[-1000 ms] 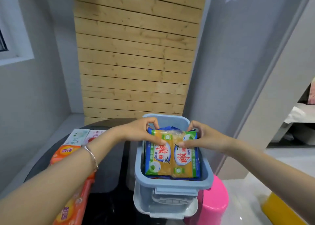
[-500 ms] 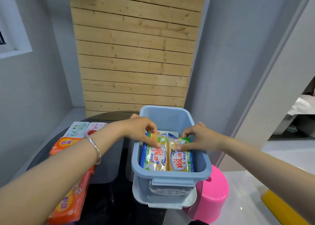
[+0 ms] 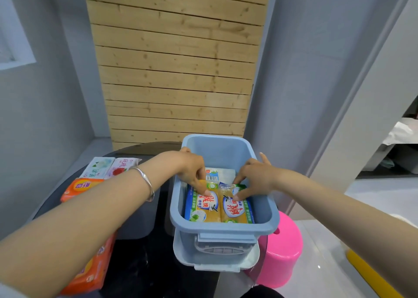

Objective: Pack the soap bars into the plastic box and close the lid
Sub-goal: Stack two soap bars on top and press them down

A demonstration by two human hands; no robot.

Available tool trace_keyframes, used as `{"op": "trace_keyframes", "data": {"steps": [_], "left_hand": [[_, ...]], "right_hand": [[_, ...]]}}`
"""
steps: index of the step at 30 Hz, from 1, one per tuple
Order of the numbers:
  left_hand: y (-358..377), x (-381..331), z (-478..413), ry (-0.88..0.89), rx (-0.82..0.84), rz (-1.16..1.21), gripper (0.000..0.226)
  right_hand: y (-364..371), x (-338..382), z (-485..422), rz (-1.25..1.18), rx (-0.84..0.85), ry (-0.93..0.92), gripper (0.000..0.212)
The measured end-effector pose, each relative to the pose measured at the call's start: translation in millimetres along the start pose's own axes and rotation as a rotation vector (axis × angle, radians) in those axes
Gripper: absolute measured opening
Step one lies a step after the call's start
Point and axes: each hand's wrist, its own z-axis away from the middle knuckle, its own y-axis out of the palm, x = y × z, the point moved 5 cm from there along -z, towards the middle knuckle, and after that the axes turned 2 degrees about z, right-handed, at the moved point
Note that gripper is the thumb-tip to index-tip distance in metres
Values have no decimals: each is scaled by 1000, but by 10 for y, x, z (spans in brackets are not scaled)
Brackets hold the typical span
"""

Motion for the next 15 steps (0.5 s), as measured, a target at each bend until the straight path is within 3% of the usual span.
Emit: {"op": "trace_keyframes", "data": {"steps": [7,11,15], "left_hand": [[-45,169,400,97,-461,297,55],[35,555,810,165,-574,637,63],[226,1107,1197,29,-634,636,56]], "right_hand": [[-218,141,202,-400,-197,-87,35],[-390,475,250,-582,-280,-219,28],[-485,1055,136,-723,-323,-328,23]]}}
